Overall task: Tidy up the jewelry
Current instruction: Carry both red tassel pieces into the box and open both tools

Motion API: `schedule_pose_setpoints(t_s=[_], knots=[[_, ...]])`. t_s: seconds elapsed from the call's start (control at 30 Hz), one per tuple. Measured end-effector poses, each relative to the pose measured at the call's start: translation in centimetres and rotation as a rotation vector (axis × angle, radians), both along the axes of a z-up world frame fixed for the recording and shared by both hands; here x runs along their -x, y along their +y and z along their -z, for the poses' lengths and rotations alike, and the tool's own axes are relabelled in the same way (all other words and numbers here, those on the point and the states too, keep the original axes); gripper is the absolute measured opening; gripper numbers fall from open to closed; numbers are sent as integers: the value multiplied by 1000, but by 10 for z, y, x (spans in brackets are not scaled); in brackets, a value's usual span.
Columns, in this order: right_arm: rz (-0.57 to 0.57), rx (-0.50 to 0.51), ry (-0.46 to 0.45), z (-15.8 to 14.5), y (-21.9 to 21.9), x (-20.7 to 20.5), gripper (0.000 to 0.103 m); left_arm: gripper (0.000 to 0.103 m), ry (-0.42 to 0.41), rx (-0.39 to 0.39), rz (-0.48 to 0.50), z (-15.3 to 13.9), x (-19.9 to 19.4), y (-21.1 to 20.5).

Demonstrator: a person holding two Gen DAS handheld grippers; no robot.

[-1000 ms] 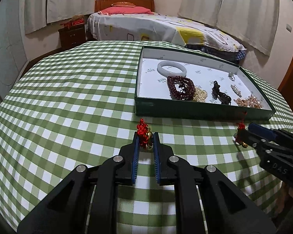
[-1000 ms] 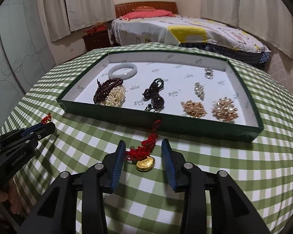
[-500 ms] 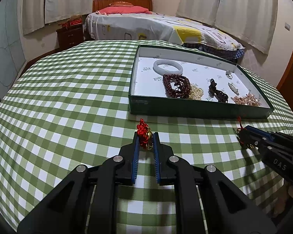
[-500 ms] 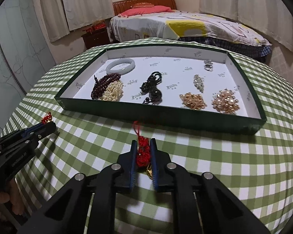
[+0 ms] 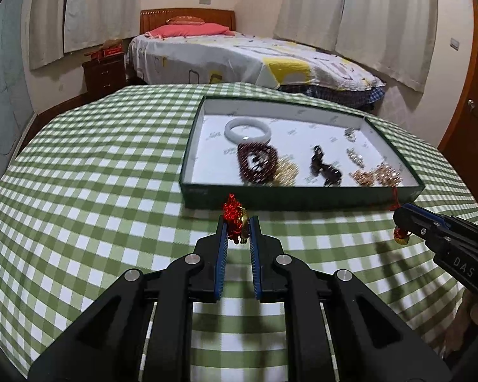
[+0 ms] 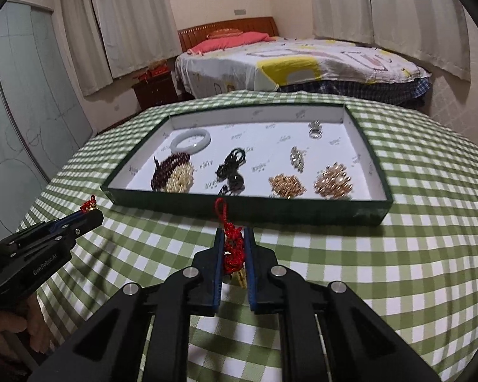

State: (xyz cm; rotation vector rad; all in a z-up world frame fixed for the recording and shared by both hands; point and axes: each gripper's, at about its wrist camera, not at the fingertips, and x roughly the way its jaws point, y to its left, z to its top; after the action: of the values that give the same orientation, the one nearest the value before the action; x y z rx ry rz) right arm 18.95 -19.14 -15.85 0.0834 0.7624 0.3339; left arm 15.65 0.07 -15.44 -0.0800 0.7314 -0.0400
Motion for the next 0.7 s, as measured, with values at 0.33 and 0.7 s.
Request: schedule_pose_setpoints(t_s=[0.33, 0.7], knots=[[20, -5, -65, -23, -7, 10, 13, 14, -54, 4, 20, -21, 6, -12], [25, -11, -163, -57, -10, 4, 13, 14, -139, 10, 49, -56, -1, -23]])
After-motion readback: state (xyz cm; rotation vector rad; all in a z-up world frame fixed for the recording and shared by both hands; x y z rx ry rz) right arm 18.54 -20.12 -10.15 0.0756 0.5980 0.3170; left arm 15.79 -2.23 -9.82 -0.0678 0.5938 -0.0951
